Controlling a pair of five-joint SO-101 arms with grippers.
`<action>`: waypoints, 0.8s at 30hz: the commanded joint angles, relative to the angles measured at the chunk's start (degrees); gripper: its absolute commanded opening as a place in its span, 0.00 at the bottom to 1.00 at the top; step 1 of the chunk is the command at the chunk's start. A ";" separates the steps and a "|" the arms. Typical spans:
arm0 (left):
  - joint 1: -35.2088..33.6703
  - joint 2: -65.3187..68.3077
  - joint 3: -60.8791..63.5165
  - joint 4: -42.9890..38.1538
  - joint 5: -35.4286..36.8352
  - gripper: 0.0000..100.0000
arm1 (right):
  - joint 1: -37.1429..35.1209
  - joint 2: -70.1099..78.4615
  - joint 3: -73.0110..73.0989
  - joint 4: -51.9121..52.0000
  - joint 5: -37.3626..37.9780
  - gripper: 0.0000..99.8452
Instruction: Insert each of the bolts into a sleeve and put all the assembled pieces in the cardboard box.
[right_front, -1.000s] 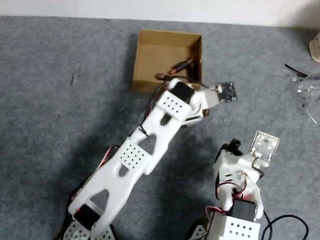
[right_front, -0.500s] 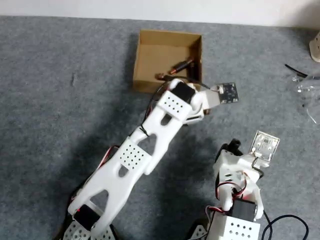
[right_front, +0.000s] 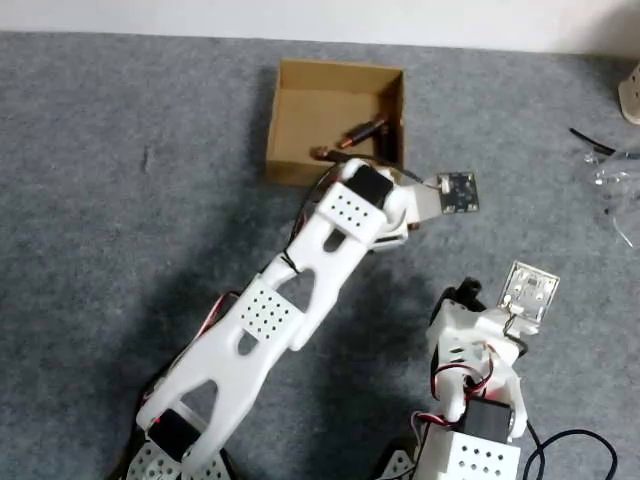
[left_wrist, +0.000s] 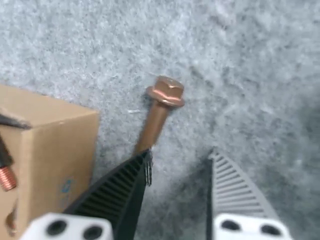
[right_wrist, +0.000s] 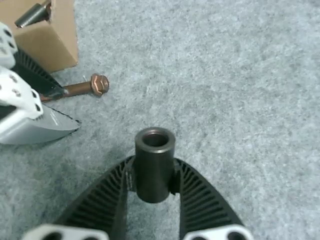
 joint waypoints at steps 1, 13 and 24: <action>0.57 -0.13 1.01 0.79 -0.70 0.02 | 0.48 -0.75 -0.84 -1.98 0.62 0.00; 1.01 -0.84 -0.31 5.10 -0.70 0.01 | 0.40 -0.75 -0.84 -1.98 2.81 0.00; -0.04 -6.90 -7.69 9.58 3.78 0.01 | 0.66 -0.75 -0.92 -1.98 2.99 0.00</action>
